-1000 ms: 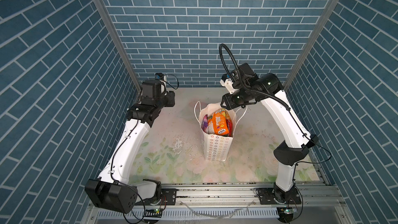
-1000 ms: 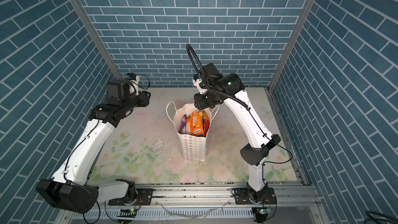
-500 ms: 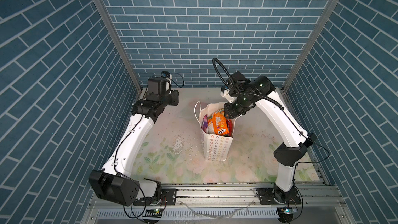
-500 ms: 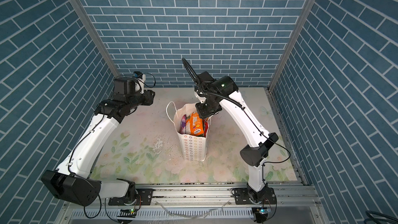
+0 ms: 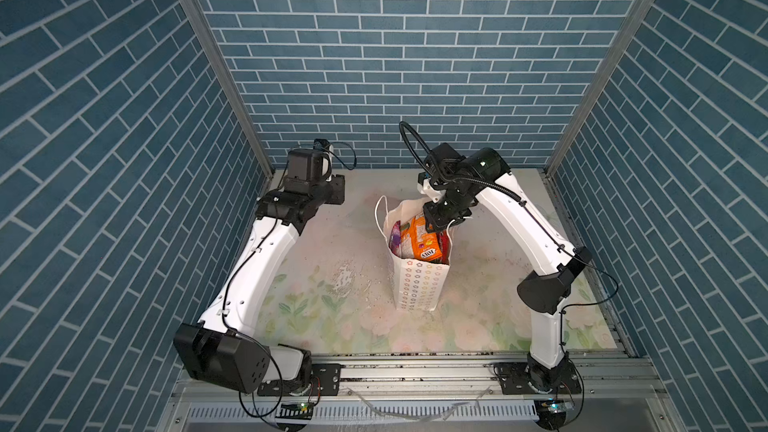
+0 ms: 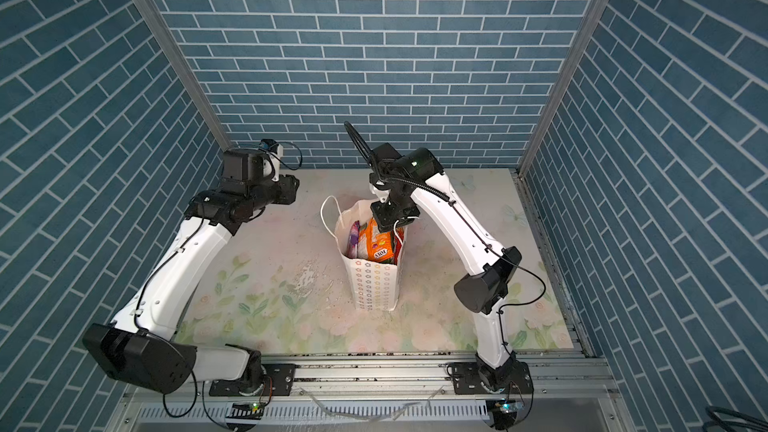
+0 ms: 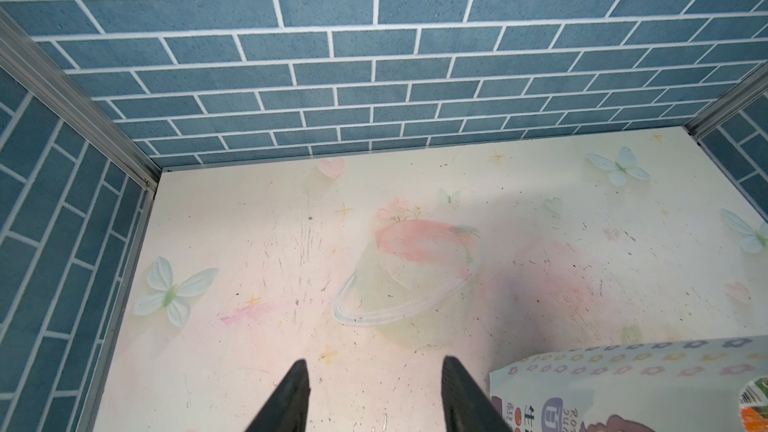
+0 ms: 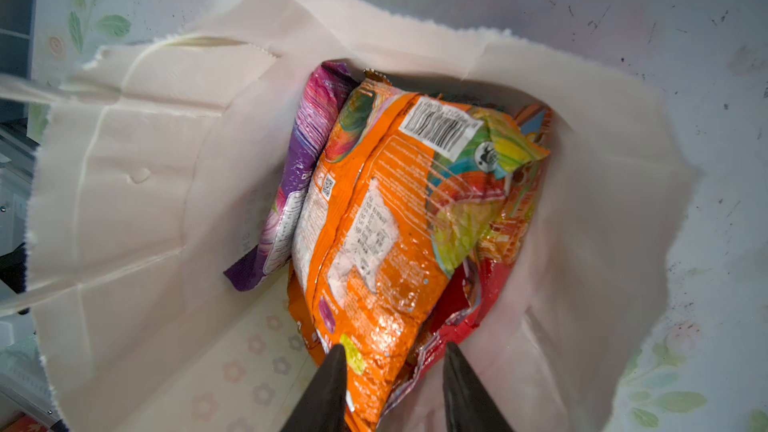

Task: Take the snacks out of the paper bag
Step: 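Raise both arms and reach the right gripper over the paper bag opening, then lower the right gripper into the bag and pinch the orange snack packet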

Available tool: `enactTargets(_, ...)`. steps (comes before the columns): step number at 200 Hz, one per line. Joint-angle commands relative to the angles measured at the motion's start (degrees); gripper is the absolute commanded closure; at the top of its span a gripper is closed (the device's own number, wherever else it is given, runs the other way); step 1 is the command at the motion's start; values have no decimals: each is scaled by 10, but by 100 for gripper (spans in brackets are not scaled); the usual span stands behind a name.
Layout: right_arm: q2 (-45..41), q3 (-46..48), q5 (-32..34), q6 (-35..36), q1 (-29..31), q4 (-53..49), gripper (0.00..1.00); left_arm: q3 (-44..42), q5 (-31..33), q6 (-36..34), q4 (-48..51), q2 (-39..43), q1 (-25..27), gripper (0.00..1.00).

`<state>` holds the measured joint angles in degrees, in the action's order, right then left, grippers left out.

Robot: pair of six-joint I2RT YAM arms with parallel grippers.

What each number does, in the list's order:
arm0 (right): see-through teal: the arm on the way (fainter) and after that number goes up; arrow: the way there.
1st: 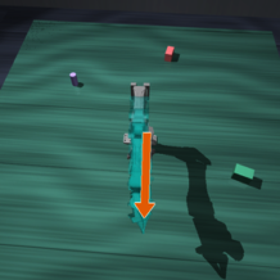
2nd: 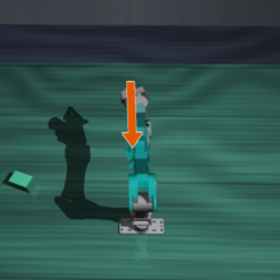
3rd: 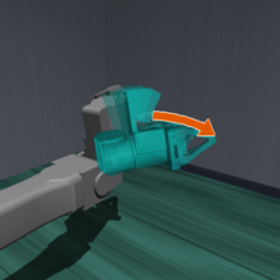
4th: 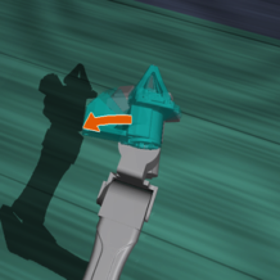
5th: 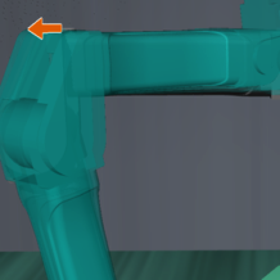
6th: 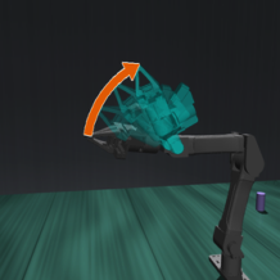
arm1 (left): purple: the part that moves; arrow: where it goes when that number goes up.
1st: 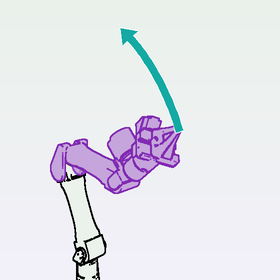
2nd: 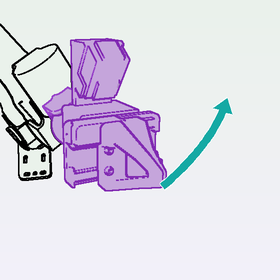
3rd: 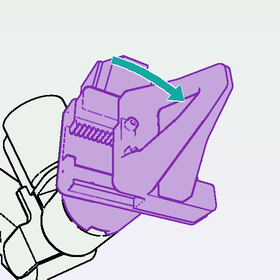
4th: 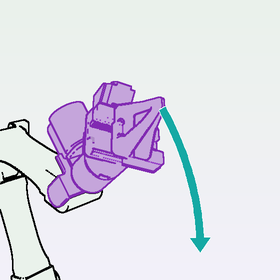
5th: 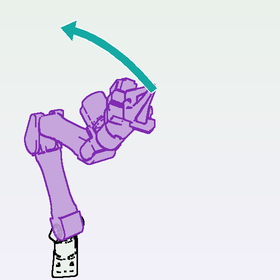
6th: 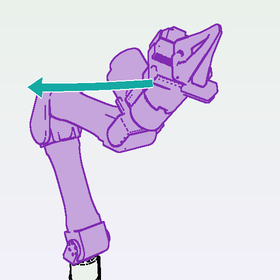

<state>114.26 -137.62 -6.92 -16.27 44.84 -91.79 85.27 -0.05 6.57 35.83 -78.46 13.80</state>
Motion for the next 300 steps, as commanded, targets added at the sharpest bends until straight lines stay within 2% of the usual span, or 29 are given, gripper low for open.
enactTargets(1, 10, -6, -6, -12, 2, -61, 60, 14, 1, -9, 5, -6, 3, 48)
enactTargets(212, 54, -1, 10, -18, -3, -59, 60, 15, 1, -17, 7, -13, 3, 48)
enactTargets(248, 53, -2, 6, -17, -4, -52, 70, 16, 2, -18, 10, -10, 3, 48)
enactTargets(300, 48, 0, -3, -11, -4, -38, 95, 19, 1, -17, 11, -11, 3, 48)
